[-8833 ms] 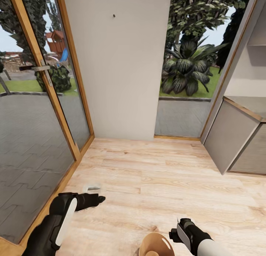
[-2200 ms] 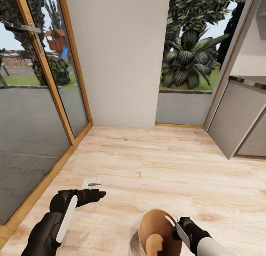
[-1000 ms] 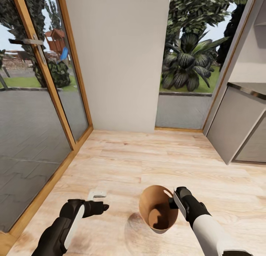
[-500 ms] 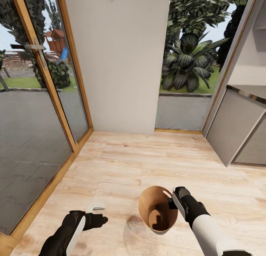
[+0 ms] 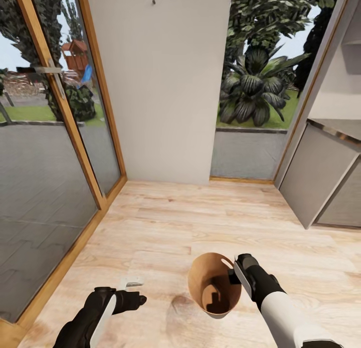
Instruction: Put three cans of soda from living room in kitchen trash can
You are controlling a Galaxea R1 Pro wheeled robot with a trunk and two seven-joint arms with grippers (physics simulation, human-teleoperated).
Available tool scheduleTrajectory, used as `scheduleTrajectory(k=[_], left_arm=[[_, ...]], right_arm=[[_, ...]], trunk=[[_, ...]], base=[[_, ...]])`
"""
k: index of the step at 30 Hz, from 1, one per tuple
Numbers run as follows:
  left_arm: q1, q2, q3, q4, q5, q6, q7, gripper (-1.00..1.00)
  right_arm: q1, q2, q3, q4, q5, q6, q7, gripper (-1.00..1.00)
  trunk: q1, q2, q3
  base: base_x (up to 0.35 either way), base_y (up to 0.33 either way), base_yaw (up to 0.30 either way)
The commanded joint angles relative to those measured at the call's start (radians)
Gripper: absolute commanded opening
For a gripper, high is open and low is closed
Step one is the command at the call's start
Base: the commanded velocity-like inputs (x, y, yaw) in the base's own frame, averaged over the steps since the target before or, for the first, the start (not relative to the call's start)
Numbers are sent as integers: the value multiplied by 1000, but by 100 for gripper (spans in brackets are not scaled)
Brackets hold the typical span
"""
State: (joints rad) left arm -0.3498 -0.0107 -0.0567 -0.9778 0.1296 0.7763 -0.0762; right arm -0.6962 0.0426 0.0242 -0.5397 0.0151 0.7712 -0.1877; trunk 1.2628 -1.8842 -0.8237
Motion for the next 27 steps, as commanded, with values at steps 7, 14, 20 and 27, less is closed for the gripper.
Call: scheduleTrajectory(k=[7,14,20,27], left_arm=[[0,0,0,0,-1,0,0,100],[0,0,0,0,-1,-1,0,100],[0,0,0,-1,-1,-2,0,100],[0,0,-1,-1,-1,-2,1,100]], right_arm=[[0,0,-4,0,-6,0,4,-100],[0,0,-5,0,-6,0,4,-100],[0,0,-5,0,-7,0,5,-100],[0,-2,-6,0,-8,0,5,-100]], trunk=[[-27,49,23],[-54,98,44],[-77,140,60],[-104,189,77]], base=[[0,0,0],[0,0,29],[0,0,196],[0,0,244]])
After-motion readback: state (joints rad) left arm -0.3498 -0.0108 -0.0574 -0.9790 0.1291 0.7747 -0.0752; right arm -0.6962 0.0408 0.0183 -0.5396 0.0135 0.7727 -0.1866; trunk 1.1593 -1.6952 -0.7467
